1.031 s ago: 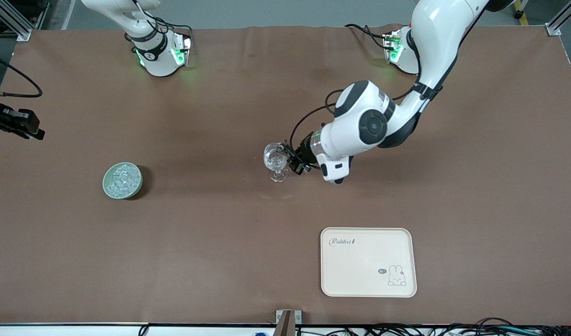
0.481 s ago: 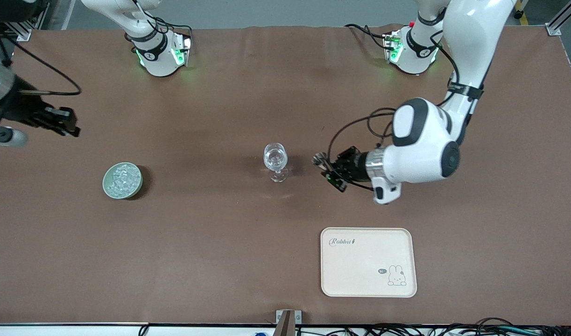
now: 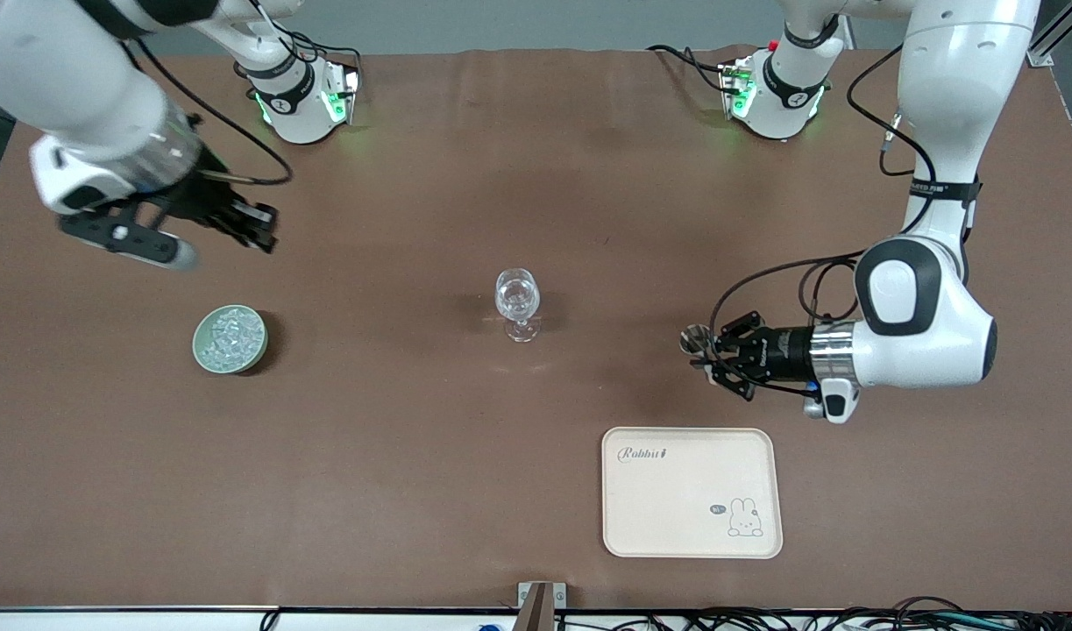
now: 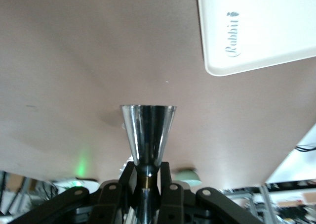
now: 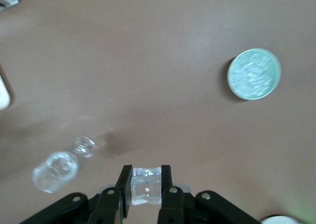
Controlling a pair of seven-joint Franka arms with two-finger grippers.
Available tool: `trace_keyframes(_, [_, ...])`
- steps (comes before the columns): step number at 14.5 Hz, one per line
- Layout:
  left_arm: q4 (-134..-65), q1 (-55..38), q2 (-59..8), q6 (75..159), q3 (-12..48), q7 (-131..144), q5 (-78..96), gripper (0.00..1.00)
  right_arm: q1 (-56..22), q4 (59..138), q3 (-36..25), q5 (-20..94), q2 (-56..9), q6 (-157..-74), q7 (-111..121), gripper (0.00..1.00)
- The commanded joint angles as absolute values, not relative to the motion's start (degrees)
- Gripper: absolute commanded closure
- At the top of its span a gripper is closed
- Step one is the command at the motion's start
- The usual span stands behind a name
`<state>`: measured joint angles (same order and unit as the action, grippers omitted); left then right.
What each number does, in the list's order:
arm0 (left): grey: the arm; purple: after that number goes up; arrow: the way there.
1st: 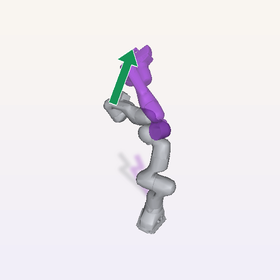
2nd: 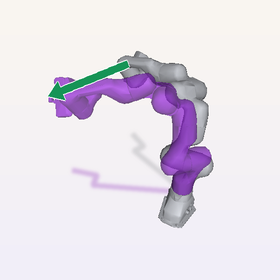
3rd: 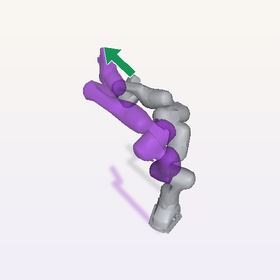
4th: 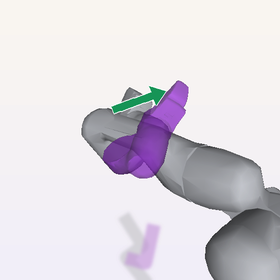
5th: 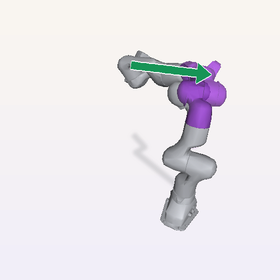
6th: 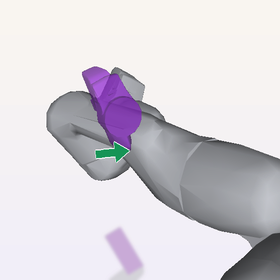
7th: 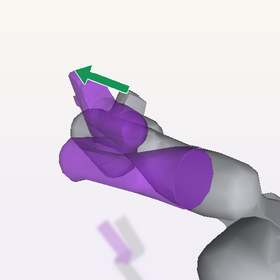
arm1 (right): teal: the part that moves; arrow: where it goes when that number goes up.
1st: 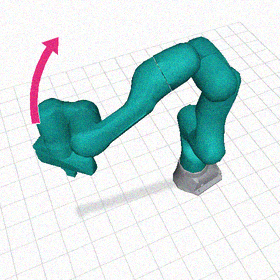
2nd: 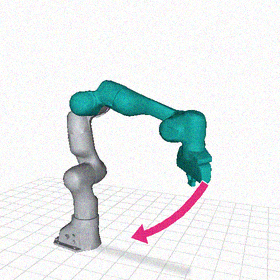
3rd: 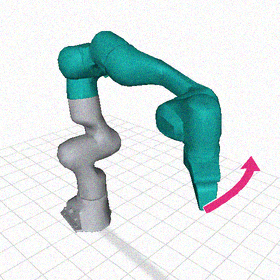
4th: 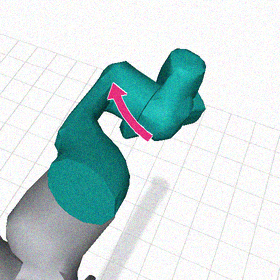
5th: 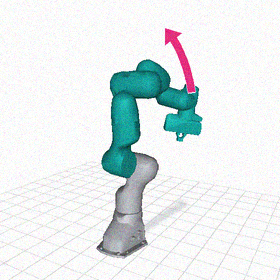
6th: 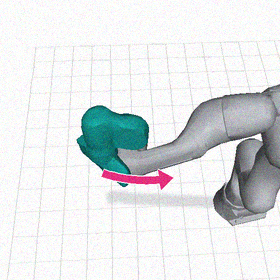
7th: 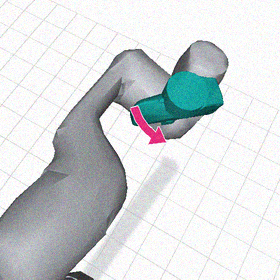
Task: Pour wine and add ice with both arms
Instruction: 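Move ice over the glass with the right gripper while the left gripper descends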
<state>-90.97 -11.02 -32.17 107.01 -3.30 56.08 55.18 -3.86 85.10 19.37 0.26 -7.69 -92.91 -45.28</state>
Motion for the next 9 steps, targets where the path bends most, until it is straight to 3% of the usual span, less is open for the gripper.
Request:
trace_keyframes(1, [-86.6,-9.5,-36.2,104.9,-3.1,56.4,59.3,1.00,-5.9,84.3,21.8,-2.4,-12.8,-96.9,-56.0,1.00])
trace_keyframes(9, [-83.1,-9.1,-41.3,104.9,-3.1,56.4,68.5,1.00,-15.3,77.5,22.8,-6.1,-26.9,-104.7,-70.4,1.00])
